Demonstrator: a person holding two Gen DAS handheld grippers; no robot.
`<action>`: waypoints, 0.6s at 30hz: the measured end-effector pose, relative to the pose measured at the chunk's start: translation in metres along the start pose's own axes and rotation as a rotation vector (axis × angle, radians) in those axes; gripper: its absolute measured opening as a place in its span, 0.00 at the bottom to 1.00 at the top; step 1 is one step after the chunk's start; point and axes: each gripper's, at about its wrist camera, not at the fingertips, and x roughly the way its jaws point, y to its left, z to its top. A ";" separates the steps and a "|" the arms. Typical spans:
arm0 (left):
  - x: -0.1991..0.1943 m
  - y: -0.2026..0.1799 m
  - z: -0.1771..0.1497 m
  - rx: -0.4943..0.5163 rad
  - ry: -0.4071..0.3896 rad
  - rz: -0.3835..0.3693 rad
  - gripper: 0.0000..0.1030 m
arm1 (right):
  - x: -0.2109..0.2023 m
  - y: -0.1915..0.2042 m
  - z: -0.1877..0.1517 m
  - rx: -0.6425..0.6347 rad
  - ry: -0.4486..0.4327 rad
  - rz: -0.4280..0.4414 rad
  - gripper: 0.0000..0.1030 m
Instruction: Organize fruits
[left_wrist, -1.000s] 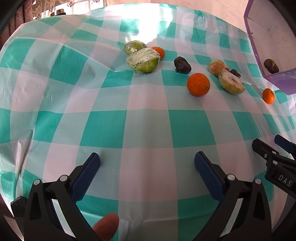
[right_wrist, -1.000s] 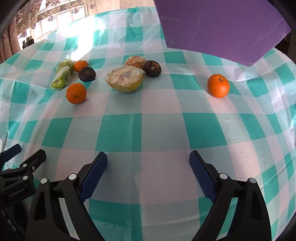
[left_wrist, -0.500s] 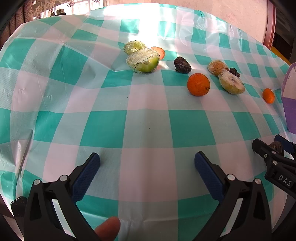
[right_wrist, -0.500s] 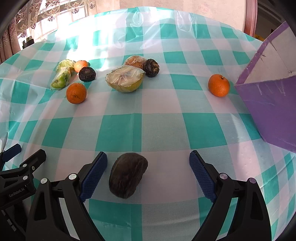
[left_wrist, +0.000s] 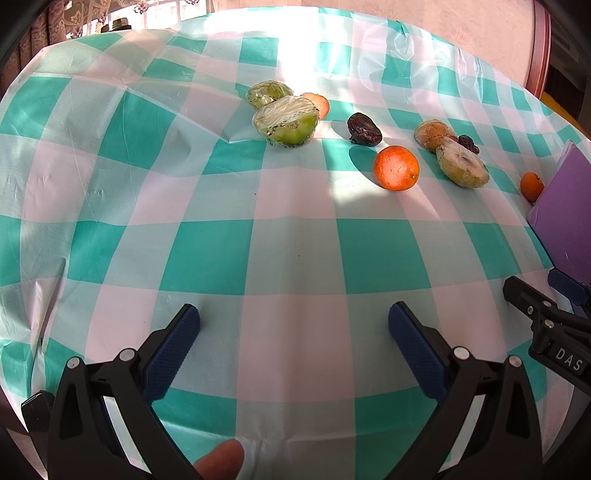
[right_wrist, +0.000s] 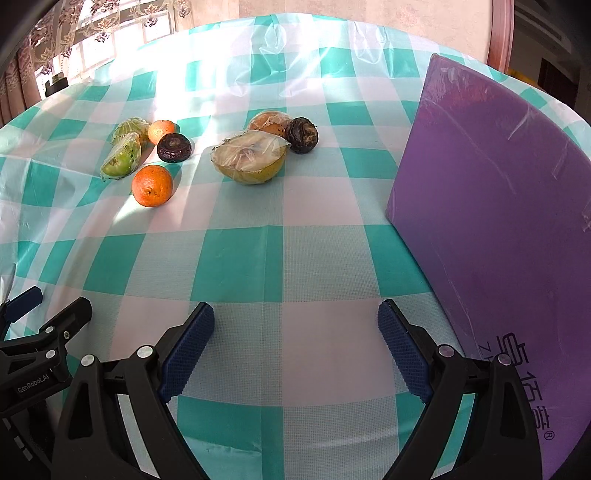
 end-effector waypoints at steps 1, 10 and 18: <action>0.000 0.000 0.000 0.000 0.000 0.000 0.99 | 0.000 0.000 0.000 0.000 0.001 0.001 0.85; 0.002 0.000 0.001 0.017 -0.004 -0.021 0.99 | 0.000 -0.001 -0.001 0.000 -0.002 0.002 0.85; 0.002 -0.001 0.001 0.015 -0.004 -0.011 0.99 | 0.000 0.001 0.000 0.001 0.002 0.002 0.85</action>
